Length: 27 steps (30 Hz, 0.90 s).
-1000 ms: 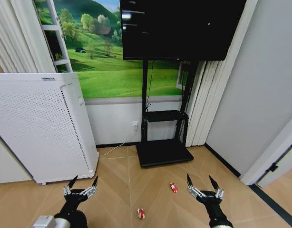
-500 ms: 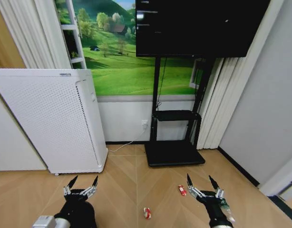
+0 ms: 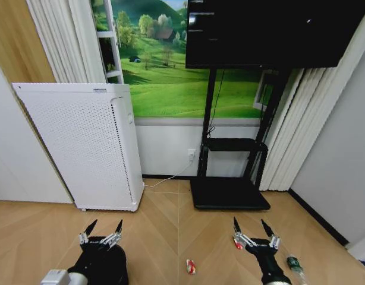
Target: Pick up the trash bin and place the garbage on the floor into it.
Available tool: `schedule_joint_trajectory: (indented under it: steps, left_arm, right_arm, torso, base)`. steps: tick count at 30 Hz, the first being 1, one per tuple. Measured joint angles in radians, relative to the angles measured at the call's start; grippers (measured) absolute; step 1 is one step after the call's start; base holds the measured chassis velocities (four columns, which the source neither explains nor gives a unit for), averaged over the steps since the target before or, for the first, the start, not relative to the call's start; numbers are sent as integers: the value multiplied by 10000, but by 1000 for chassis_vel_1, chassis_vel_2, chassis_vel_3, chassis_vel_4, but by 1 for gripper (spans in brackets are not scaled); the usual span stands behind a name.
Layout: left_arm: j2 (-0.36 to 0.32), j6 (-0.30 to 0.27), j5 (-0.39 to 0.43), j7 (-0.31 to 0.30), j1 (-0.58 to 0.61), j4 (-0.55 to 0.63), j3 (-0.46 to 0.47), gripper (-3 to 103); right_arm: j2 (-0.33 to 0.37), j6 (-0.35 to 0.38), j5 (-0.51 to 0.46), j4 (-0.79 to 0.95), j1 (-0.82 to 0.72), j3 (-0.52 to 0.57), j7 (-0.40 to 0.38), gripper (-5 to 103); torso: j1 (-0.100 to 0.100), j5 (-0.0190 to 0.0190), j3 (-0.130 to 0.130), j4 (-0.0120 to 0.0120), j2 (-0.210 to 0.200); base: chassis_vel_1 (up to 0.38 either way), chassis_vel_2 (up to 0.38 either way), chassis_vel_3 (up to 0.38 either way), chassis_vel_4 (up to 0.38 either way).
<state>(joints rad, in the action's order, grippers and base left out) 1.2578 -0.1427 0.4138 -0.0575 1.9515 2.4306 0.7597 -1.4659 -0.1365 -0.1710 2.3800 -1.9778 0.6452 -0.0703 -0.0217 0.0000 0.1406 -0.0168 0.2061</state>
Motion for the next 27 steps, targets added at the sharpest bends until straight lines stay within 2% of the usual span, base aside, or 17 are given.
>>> schedule_joint_trajectory:
  steps: [13, 16, 27]
  left_arm:
    - [0, 0, 0, 0, 0, 0, 0, 100]
    - [0, 0, 0, 0, 0, 0, 0, 100]
    - [0, 0, 1, 0, 0, 0, 0, 100]
  right_arm:
    - [0, 0, 0, 1, 0, 0, 0, 100]
    - [0, 0, 0, 1, 0, 0, 0, 100]
    - [0, 0, 0, 0, 0, 0, 0, 100]
  torso:
    - [134, 0, -344, -2, -478]
    - [181, 0, -495, -2, -678]
    - [214, 0, -854, -1, -1104]
  base:
    - [0, 0, 0, 0]
    - [0, 0, 0, 0]
    - [0, 0, 0, 0]
